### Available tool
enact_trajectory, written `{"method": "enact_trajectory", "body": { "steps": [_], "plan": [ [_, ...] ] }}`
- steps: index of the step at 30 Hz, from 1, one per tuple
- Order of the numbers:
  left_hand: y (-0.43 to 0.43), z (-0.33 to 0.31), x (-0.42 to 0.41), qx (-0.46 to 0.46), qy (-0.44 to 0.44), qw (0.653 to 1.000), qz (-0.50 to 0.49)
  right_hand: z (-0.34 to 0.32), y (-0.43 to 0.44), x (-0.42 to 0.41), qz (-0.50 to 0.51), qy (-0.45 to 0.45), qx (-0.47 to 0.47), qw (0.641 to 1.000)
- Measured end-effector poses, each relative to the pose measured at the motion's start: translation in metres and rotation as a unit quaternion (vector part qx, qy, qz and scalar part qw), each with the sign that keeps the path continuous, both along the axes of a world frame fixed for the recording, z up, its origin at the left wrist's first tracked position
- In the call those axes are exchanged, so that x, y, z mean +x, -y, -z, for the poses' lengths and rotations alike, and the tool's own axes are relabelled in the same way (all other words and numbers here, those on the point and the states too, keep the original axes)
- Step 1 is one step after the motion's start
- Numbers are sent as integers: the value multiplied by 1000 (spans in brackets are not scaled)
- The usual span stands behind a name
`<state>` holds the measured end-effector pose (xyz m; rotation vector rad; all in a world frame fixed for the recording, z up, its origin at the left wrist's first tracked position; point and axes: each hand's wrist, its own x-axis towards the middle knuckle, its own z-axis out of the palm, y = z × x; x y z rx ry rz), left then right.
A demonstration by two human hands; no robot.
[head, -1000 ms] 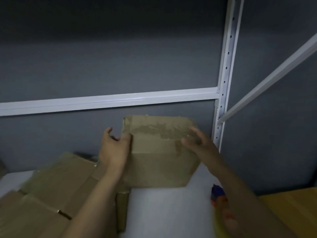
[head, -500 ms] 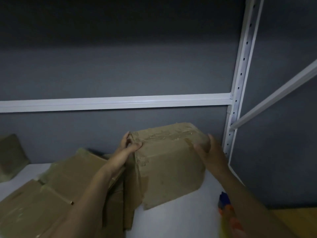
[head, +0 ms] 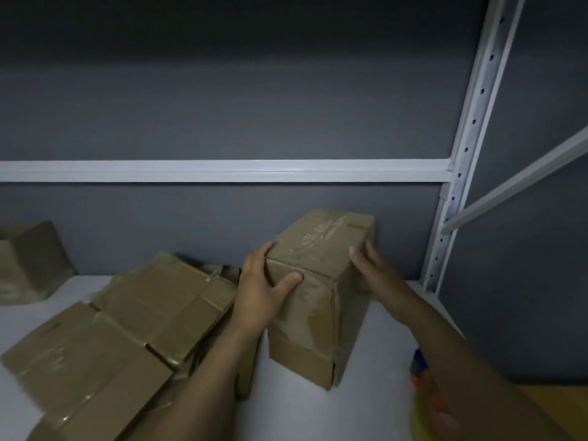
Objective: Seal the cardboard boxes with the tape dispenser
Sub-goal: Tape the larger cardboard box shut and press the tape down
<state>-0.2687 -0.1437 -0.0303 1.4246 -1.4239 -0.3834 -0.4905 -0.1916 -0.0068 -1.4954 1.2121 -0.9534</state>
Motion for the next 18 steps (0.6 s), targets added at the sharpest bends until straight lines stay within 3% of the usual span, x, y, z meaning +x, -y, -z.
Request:
{"method": "enact_trajectory", "body": {
  "steps": [4, 9, 14, 18],
  "plan": [
    [-3, 3, -4, -31, 59, 998, 5, 18, -13, -2, -82, 86, 36, 992],
    [-13, 1, -25, -43, 89, 994, 45, 19, -12, -17, 14, 157, -57, 986],
    [-15, 6, -37, -91, 175, 980, -9, 21, -18, -34, -30, 85, -123, 988],
    [-7, 7, -31, -78, 147, 986, 17, 18, -13, -23, -2, -1, -170, 985]
  ]
}}
